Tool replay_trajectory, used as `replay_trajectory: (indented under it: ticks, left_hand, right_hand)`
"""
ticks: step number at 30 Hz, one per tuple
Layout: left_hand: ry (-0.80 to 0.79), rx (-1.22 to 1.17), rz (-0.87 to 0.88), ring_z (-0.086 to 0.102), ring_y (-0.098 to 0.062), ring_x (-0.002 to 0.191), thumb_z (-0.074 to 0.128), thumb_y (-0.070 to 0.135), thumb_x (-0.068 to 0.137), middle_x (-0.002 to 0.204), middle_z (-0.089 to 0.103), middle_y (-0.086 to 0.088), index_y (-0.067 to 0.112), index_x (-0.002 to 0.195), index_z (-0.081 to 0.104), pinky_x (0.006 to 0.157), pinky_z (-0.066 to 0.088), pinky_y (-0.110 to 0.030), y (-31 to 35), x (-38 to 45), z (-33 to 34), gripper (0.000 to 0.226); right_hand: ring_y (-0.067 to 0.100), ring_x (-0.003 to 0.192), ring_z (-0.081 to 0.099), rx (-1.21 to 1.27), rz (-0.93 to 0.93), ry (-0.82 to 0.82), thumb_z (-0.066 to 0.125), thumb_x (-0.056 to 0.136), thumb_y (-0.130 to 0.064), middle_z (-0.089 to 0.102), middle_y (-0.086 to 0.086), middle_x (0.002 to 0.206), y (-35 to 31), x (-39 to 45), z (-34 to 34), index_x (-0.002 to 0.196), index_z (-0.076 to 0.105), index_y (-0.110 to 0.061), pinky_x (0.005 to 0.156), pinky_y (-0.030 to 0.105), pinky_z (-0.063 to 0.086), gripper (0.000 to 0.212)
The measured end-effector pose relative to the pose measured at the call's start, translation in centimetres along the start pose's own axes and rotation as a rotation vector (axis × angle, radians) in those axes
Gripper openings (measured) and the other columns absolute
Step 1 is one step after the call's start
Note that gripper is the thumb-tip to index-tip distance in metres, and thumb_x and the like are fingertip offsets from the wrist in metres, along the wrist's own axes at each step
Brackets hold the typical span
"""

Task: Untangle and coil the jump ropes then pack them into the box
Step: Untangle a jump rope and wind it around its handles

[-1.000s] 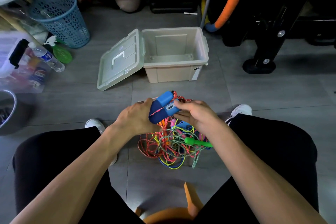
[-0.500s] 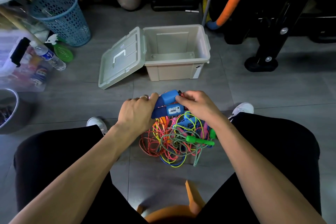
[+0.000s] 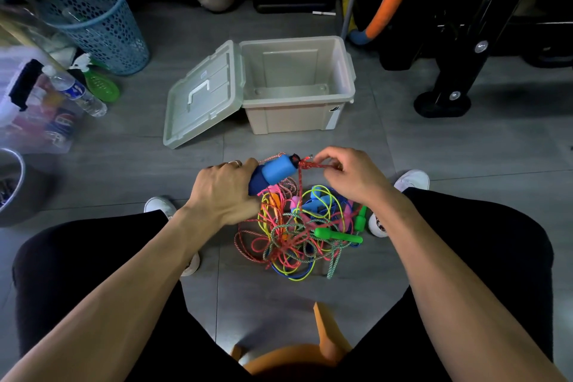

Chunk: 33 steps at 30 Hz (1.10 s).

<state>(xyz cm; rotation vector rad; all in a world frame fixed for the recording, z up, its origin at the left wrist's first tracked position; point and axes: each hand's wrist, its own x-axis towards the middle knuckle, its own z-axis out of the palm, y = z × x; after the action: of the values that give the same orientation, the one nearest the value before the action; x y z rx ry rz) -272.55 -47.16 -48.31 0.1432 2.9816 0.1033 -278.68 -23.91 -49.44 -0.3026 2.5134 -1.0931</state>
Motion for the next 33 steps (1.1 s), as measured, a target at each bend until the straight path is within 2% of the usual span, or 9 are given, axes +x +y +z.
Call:
replay_trajectory:
  ticks: [4,8,11,16,18,20,23,28,33]
  left_hand:
    - [-0.028,0.056,0.025,0.047,-0.027,0.063,0.045,0.04,0.061,0.07,0.046,0.004,0.02,0.104,0.048,0.058,0.034,-0.028,0.4,-0.1,0.0,0.047]
    - [0.051,0.139,0.121,0.054,-0.029,0.059,0.049,0.039,0.055,0.068,0.055,-0.001,0.016,0.106,0.058,0.054,0.031,-0.025,2.0,-0.7,0.8,0.057]
    - [0.104,0.126,0.112,0.057,-0.031,0.059,0.05,0.036,0.049,0.066,0.057,-0.006,0.012,0.099,0.063,0.055,0.036,-0.027,2.4,-0.8,1.0,0.057]
    - [0.155,0.13,0.108,0.056,-0.032,0.07,0.044,0.039,0.055,0.079,0.059,-0.009,0.009,0.107,0.06,0.067,0.042,-0.035,2.5,-0.7,1.2,0.061]
    - [0.16,0.117,0.097,0.055,-0.031,0.069,0.042,0.04,0.057,0.081,0.057,-0.009,0.01,0.108,0.059,0.065,0.041,-0.034,2.6,-0.6,1.2,0.062]
    - [0.151,0.11,0.103,0.055,-0.031,0.066,0.041,0.04,0.058,0.079,0.056,-0.009,0.009,0.105,0.06,0.062,0.04,-0.033,2.7,-0.7,1.3,0.06]
    - [0.16,0.132,0.121,0.054,-0.031,0.064,0.043,0.039,0.057,0.073,0.058,-0.008,0.008,0.1,0.062,0.063,0.04,-0.034,2.8,-0.7,1.4,0.056]
    - [0.228,0.039,0.125,0.058,-0.033,0.072,0.048,0.038,0.056,0.086,0.062,-0.009,0.007,0.125,0.053,0.068,0.044,-0.036,2.2,-0.5,1.3,0.076]
    - [0.326,-0.107,0.194,0.058,-0.033,0.078,0.05,0.038,0.061,0.103,0.058,-0.01,0.008,0.128,0.048,0.069,0.046,-0.036,2.3,-0.7,1.1,0.074]
  right_hand:
    - [0.0,0.077,0.056,0.173,0.055,-0.131,0.053,0.092,-0.048,0.06,-0.016,0.088,-0.4,-0.5,0.2,0.109,0.065,-0.036,0.068,0.022,0.038,0.024]
    - [0.009,0.064,0.057,0.261,0.131,-0.189,0.038,0.086,-0.075,0.057,-0.009,0.069,-1.3,-0.8,1.7,0.086,0.063,-0.025,0.065,0.028,0.039,0.056]
    - [0.017,0.066,0.055,0.177,0.125,-0.102,0.044,0.088,-0.065,0.054,-0.001,0.068,-1.5,-0.5,2.6,0.079,0.06,-0.012,0.066,0.032,0.042,0.056]
    - [0.015,0.065,0.052,0.239,0.129,0.036,0.046,0.094,-0.03,0.054,-0.004,0.07,-1.7,-0.3,2.8,0.085,0.06,-0.022,0.057,0.027,0.039,0.018]
    - [0.018,0.073,0.057,0.238,0.11,0.044,0.043,0.097,-0.03,0.057,-0.003,0.077,-1.8,-0.2,2.6,0.091,0.06,-0.02,0.063,0.03,0.045,0.021]
    - [0.025,0.077,0.063,0.227,0.125,-0.008,0.04,0.097,-0.047,0.061,0.005,0.086,-2.0,-0.4,2.3,0.094,0.061,-0.014,0.073,0.037,0.049,0.039]
    - [0.021,0.064,0.067,0.253,0.173,-0.079,0.048,0.082,-0.07,0.062,0.002,0.078,-2.5,-1.0,2.0,0.088,0.062,-0.014,0.065,0.037,0.052,0.058]
    - [0.005,0.051,0.047,0.297,0.107,0.141,0.061,0.085,-0.033,0.054,-0.004,0.066,-2.9,-0.8,2.4,0.085,0.062,-0.013,0.05,0.02,0.04,0.021]
    - [0.009,0.052,0.036,0.312,0.036,0.254,0.061,0.088,-0.036,0.04,-0.002,0.058,-2.8,-0.2,1.4,0.077,0.055,0.002,0.046,0.022,0.027,0.04]
